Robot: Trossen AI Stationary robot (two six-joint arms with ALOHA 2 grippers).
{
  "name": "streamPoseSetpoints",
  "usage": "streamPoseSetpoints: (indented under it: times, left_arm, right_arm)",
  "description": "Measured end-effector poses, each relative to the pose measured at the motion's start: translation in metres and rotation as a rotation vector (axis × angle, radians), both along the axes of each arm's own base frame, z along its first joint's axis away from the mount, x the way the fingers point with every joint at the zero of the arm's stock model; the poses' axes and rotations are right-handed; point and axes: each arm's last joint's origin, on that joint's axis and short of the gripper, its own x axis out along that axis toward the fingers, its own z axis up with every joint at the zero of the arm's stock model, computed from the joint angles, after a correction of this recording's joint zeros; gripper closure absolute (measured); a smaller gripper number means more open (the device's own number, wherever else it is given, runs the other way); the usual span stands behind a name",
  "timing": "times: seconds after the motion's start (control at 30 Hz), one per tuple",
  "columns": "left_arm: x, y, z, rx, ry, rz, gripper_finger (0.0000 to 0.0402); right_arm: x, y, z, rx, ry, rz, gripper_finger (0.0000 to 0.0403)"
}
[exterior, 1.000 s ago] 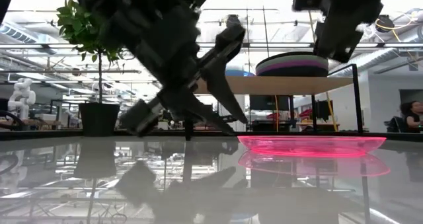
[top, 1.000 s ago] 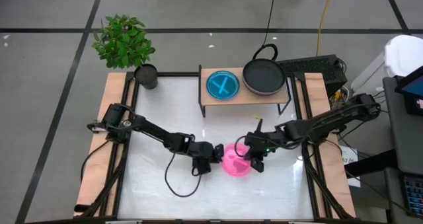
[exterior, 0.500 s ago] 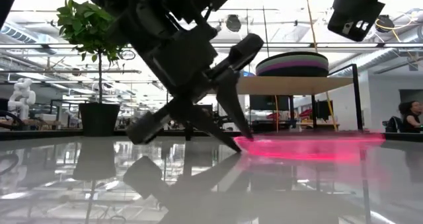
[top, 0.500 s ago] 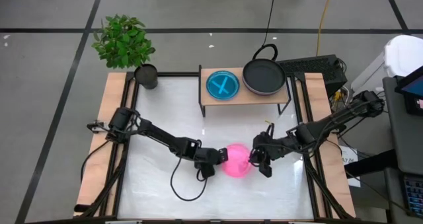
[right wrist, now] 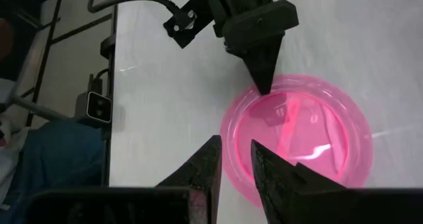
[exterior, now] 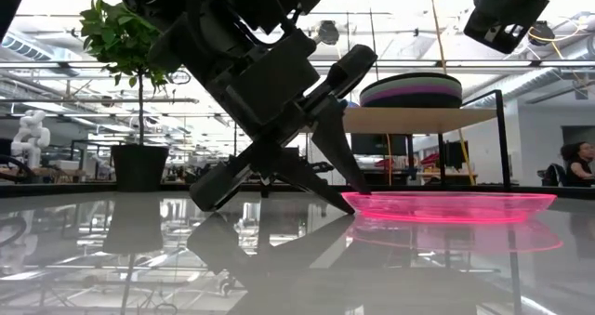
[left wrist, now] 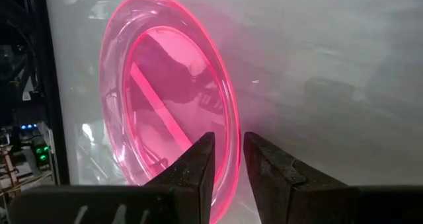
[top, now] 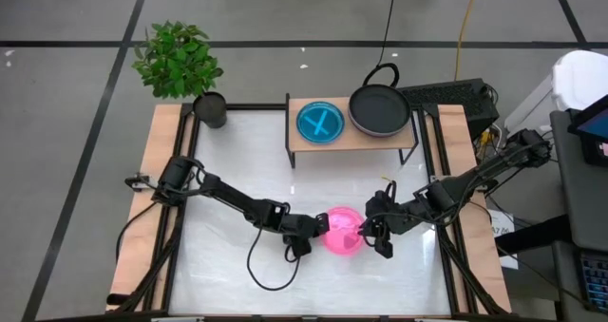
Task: Place and stack plates onto a shelf
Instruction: Stack the pink plate on the top of the blue plate on the shelf
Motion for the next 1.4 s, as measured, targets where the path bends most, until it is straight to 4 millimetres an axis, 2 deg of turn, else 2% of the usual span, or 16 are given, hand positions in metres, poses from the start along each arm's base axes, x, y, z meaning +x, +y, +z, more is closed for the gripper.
streamPoseSetpoints:
  times: [0.23,0.5,0.63,0.93,1.17,1.4]
  left_arm:
    - [-0.001,-0.001,0.000,0.010,0.008,-0.041,0.0316]
    - [-0.002,-0.003,-0.001,-0.001,0.016,-0.037,0.0390]
    - [-0.004,-0.006,0.004,0.006,0.004,-0.020,0.0395]
    - [-0.021,-0.012,0.046,-0.049,0.013,0.034,0.0397]
    - [-0.044,-0.020,0.083,-0.055,0.006,0.114,0.0397]
    - [-0.061,-0.017,0.120,-0.116,-0.048,0.168,0.0398]
  right_arm:
    - [0.000,0.000,0.000,-0.014,-0.008,-0.004,0.0335]
    - [0.000,0.002,0.001,-0.078,-0.048,-0.004,0.0335]
    - [0.000,0.003,0.002,-0.112,-0.062,0.005,0.0335]
    - [-0.002,0.003,0.001,-0.157,-0.054,0.042,0.0335]
    - [-0.007,0.005,0.004,-0.302,-0.106,0.077,0.0337]
    - [-0.012,0.004,0.011,-0.362,-0.154,0.075,0.0383]
